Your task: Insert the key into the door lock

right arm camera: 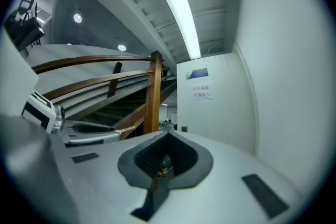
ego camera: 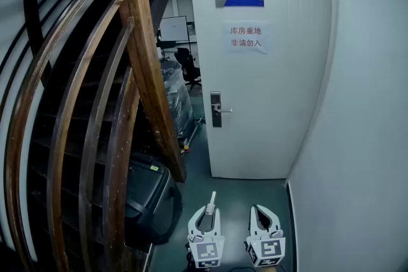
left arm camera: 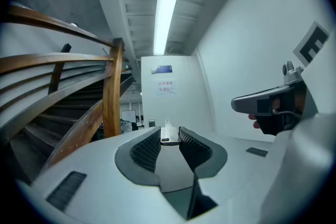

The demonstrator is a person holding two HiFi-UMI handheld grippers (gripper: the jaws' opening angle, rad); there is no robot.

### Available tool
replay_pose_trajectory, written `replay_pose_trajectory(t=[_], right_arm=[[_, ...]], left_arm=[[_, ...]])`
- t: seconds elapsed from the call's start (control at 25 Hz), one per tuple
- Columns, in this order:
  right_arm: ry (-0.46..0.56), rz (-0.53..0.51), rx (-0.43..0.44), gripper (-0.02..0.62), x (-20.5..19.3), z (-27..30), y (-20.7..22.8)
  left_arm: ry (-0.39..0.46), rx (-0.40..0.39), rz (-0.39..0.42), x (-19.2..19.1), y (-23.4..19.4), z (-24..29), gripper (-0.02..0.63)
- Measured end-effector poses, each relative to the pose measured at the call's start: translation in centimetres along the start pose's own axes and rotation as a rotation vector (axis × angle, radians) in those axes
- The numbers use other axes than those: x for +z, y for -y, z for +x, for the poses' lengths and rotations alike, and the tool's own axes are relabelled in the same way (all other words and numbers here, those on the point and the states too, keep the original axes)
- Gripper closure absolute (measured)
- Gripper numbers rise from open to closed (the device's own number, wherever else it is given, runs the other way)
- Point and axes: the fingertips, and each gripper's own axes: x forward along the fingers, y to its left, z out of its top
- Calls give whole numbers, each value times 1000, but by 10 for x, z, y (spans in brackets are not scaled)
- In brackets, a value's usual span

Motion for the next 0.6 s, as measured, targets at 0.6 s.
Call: replay_pose_trajectory(t=[0.6], right_arm=[[-10, 0, 34, 592, -13, -22, 16]], left_arm=[[-54, 25, 2, -18, 28, -5, 489]])
